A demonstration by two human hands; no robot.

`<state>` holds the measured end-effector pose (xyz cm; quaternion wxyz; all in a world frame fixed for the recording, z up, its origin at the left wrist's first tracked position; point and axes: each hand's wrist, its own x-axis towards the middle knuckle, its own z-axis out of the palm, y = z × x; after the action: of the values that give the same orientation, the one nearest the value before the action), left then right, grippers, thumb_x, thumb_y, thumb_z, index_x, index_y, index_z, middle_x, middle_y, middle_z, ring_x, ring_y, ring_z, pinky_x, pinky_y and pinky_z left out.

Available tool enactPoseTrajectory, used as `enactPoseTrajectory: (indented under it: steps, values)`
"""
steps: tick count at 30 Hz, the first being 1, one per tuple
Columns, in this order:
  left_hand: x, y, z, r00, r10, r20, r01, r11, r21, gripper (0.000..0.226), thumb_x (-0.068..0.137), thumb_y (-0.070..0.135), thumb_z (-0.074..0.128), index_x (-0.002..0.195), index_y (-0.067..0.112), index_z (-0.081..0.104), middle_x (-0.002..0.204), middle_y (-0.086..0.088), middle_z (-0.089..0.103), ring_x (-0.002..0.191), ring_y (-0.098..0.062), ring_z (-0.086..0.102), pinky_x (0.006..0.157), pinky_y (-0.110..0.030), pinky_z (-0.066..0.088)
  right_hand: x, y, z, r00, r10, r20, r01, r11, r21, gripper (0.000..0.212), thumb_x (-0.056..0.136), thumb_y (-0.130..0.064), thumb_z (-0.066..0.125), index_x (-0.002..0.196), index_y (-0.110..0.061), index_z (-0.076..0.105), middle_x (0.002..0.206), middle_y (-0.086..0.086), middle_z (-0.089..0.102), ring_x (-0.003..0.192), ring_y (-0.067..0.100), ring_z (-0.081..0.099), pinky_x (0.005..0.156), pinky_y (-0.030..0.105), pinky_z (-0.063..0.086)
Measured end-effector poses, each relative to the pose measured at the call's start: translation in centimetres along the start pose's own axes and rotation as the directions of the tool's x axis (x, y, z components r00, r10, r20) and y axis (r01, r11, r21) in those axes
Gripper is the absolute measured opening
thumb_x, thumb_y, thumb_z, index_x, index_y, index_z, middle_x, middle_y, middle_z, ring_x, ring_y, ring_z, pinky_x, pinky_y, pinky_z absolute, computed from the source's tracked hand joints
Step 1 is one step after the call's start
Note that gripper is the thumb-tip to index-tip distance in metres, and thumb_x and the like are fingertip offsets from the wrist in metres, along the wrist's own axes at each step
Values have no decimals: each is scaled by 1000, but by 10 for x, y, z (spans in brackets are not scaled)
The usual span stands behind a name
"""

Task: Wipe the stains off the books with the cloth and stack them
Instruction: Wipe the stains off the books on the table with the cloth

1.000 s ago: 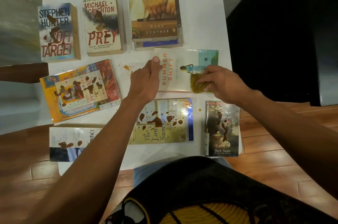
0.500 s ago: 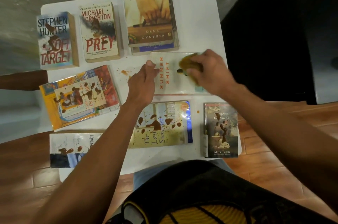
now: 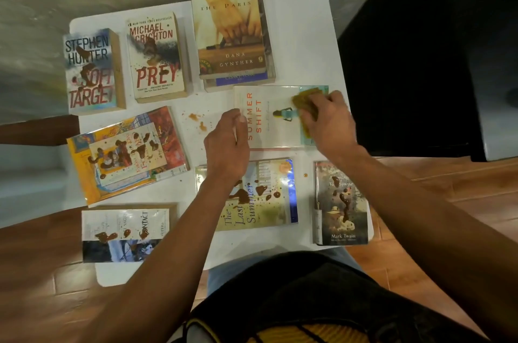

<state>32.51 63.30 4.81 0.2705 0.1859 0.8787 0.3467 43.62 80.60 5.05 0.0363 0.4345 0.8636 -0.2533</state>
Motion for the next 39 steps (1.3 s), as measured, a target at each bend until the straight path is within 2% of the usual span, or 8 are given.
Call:
enactPoseTrajectory:
  steps: [3,8,14,17,22,33,37,39]
  values:
    - [-3,7,3,996,-61,-61,61,998,-6,41,104,24,53,142,12,49,140,-8,52,126,-21,54,104,-31,46,6,22,-10,996,62,-60,-62,998,-11,33,97,-35,60,125,-17,60,116,13,50,91,31,59,84,44,55]
    - [-12,29,1,944,-307,-119,302,952,-57,51,100,24,58,146,11,40,143,-10,46,127,-24,51,82,-11,34,10,39,-22,971,146,-189,-130,987,99,38,98,-32,60,129,-9,60,122,18,52,89,20,49,88,38,51]
    - [-9,45,0,861,-508,-16,506,860,-67,61,98,36,60,143,3,33,140,-17,49,124,-31,53,86,-33,45,9,37,-24,956,251,-150,-161,881,445,16,100,-33,56,108,-19,56,95,-2,60,84,10,60,81,35,56]
    - [-6,46,0,822,-568,47,569,813,-126,59,97,36,61,138,2,36,137,-13,52,109,-24,55,79,-29,45,2,31,-20,957,278,-85,-174,781,600,9,101,-28,55,104,-20,53,91,-6,59,83,6,60,78,33,56]
    - [-5,42,4,762,-639,103,643,732,-224,60,95,37,64,140,3,44,136,-12,57,122,-29,57,80,-27,45,-5,27,-6,949,315,7,-240,708,664,12,100,-28,57,107,-19,57,97,0,63,91,16,64,84,41,58]
    - [9,41,2,668,-719,194,724,566,-395,53,86,46,69,125,11,61,114,-6,69,110,-28,63,95,-39,52,-3,25,-4,917,376,134,-349,593,726,12,101,-29,57,111,-24,57,102,-4,61,99,17,62,84,35,56]
    - [5,34,3,668,-711,218,720,543,-432,49,87,32,76,127,8,62,121,-11,68,124,-29,60,104,-40,48,2,30,-8,904,394,164,-376,555,742,8,100,-28,59,107,-24,59,106,1,65,98,19,64,84,37,58]
    - [3,33,2,682,-692,236,705,535,-466,43,88,25,77,124,6,64,118,-10,69,114,-25,65,100,-36,51,5,33,-10,901,397,174,-384,545,745,9,101,-28,58,109,-23,58,108,1,63,93,14,62,76,31,55]
